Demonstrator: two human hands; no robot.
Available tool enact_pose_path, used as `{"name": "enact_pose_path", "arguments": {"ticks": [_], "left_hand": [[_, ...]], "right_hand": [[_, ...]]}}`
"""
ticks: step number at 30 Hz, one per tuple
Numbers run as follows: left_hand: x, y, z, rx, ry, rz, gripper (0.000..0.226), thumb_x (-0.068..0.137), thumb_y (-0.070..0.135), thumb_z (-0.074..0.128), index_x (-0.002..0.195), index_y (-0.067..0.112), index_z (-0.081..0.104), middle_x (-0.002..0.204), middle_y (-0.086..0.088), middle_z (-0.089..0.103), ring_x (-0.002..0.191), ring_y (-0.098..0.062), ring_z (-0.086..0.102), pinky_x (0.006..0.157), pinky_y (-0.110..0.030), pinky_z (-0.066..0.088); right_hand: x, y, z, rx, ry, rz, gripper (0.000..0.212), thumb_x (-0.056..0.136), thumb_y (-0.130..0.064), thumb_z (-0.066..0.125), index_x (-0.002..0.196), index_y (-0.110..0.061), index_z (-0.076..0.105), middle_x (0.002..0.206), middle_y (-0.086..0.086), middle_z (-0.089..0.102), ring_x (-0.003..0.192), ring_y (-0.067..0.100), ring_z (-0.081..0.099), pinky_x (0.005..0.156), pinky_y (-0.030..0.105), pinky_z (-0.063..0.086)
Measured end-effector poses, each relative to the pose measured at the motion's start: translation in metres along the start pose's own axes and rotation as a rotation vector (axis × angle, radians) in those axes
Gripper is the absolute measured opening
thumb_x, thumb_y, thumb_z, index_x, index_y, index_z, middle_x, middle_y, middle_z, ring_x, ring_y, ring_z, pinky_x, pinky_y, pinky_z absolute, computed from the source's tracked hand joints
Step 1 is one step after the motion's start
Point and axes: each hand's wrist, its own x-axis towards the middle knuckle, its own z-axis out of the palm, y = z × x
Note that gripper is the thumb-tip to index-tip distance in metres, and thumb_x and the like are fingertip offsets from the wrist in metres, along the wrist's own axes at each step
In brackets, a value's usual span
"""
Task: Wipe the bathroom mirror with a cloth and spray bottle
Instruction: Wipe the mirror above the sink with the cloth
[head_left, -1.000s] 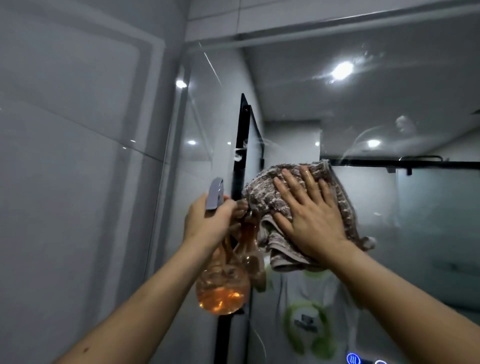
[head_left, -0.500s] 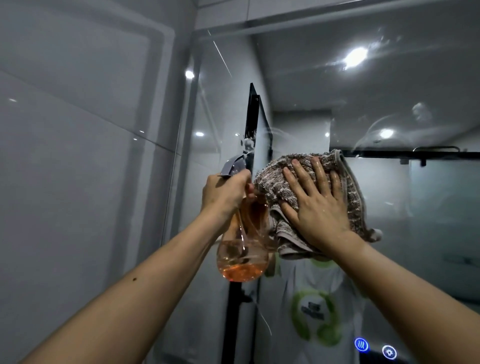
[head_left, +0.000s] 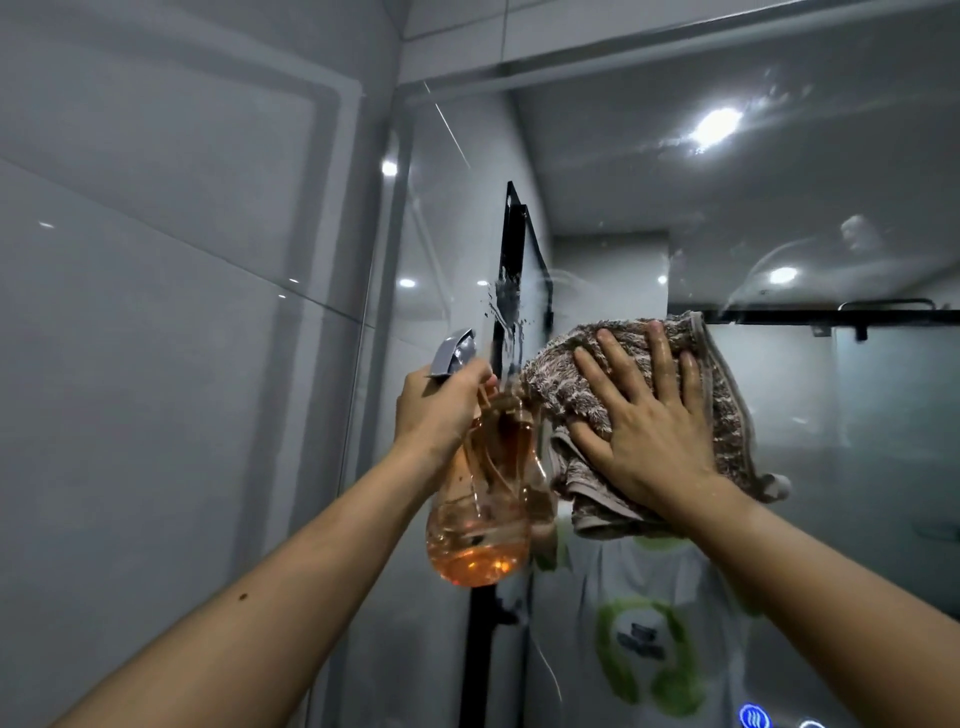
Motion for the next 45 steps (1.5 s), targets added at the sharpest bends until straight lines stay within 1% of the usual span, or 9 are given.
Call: {"name": "enact_pose_path", "arguments": {"ticks": [5, 10, 13, 17, 22, 29, 32, 39, 45], "left_hand": [[0.018, -0.006, -0.022, 0.045, 0.030, 0.065, 0.026, 0.074, 0.029, 0.058, 0.079, 0.006, 0.068, 0.084, -0.019, 0.069, 0.083, -0.030, 0.065, 0.073, -0.035, 0.049], [0.035, -0.015, -0.049, 0.052, 0.104, 0.085, 0.025, 0.070, 0.029, 0.059, 0.071, 0.006, 0.067, 0.078, -0.014, 0.068, 0.075, -0.024, 0.062, 0.067, -0.032, 0.047], [0.033, -0.023, -0.065, 0.131, 0.159, 0.155, 0.028, 0.074, 0.032, 0.060, 0.076, 0.004, 0.068, 0.082, -0.016, 0.071, 0.078, -0.028, 0.062, 0.074, -0.040, 0.050], [0.020, -0.032, -0.088, 0.159, 0.212, 0.143, 0.023, 0.078, 0.026, 0.059, 0.077, 0.004, 0.067, 0.066, -0.006, 0.061, 0.066, -0.021, 0.054, 0.061, -0.031, 0.040], [-0.007, -0.064, -0.108, 0.168, 0.250, 0.015, 0.020, 0.073, 0.028, 0.062, 0.058, 0.016, 0.059, 0.055, 0.004, 0.056, 0.061, -0.018, 0.052, 0.060, -0.029, 0.039], [-0.043, -0.090, -0.108, 0.191, 0.212, -0.054, 0.018, 0.078, 0.023, 0.061, 0.062, 0.013, 0.060, 0.057, 0.003, 0.055, 0.062, -0.017, 0.051, 0.060, -0.030, 0.039], [-0.032, -0.071, -0.104, 0.208, 0.188, 0.002, 0.022, 0.081, 0.024, 0.060, 0.061, 0.014, 0.057, 0.058, 0.003, 0.054, 0.060, -0.015, 0.049, 0.058, -0.030, 0.037], [0.016, -0.038, -0.111, 0.176, 0.213, 0.083, 0.016, 0.080, 0.025, 0.062, 0.067, 0.016, 0.060, 0.063, 0.002, 0.058, 0.066, -0.021, 0.053, 0.064, -0.031, 0.039], [0.042, -0.040, -0.113, 0.181, 0.219, 0.102, 0.016, 0.076, 0.032, 0.064, 0.066, 0.019, 0.062, 0.068, -0.002, 0.063, 0.076, -0.030, 0.059, 0.074, -0.040, 0.047]], "right_hand": [[0.030, -0.023, 0.000, 0.008, -0.014, -0.028, 0.081, 0.069, -0.079, 0.010, 0.133, -0.045, -0.026, 0.142, -0.005, -0.038, 0.123, 0.035, -0.044, 0.089, 0.047, -0.038], [0.070, -0.067, 0.006, -0.041, 0.039, -0.126, 0.089, 0.069, -0.086, 0.014, 0.139, -0.042, -0.020, 0.142, -0.002, -0.036, 0.123, 0.041, -0.040, 0.095, 0.058, -0.028], [0.080, -0.096, 0.012, -0.066, 0.064, -0.189, 0.086, 0.074, -0.082, 0.020, 0.141, -0.042, -0.014, 0.147, -0.003, -0.030, 0.125, 0.039, -0.037, 0.098, 0.056, -0.025], [0.075, -0.109, 0.018, -0.077, 0.089, -0.186, 0.081, 0.077, -0.079, 0.020, 0.141, -0.042, -0.012, 0.142, -0.006, -0.031, 0.128, 0.034, -0.035, 0.101, 0.052, -0.023], [0.014, -0.145, 0.053, 0.007, 0.101, -0.331, 0.070, 0.077, -0.069, 0.028, 0.140, -0.037, 0.031, 0.151, 0.002, 0.027, 0.139, 0.035, 0.005, 0.108, 0.049, -0.012], [-0.052, -0.153, 0.078, 0.050, 0.008, -0.575, 0.062, 0.075, -0.057, 0.036, 0.130, -0.032, 0.049, 0.140, -0.003, 0.046, 0.135, 0.031, 0.031, 0.105, 0.047, 0.015], [-0.011, -0.143, 0.061, 0.037, 0.016, -0.490, 0.062, 0.076, -0.057, 0.033, 0.129, -0.030, 0.052, 0.137, -0.003, 0.051, 0.130, 0.030, 0.040, 0.105, 0.044, 0.016], [0.088, -0.151, 0.026, 0.003, 0.094, -0.353, 0.069, 0.084, -0.065, 0.012, 0.145, -0.034, 0.011, 0.156, -0.008, 0.007, 0.143, 0.022, -0.007, 0.112, 0.038, -0.010], [0.111, -0.148, 0.015, 0.024, 0.119, -0.308, 0.064, 0.091, -0.057, 0.027, 0.146, -0.031, 0.006, 0.156, -0.008, 0.001, 0.142, 0.018, -0.011, 0.112, 0.036, -0.012]]}}
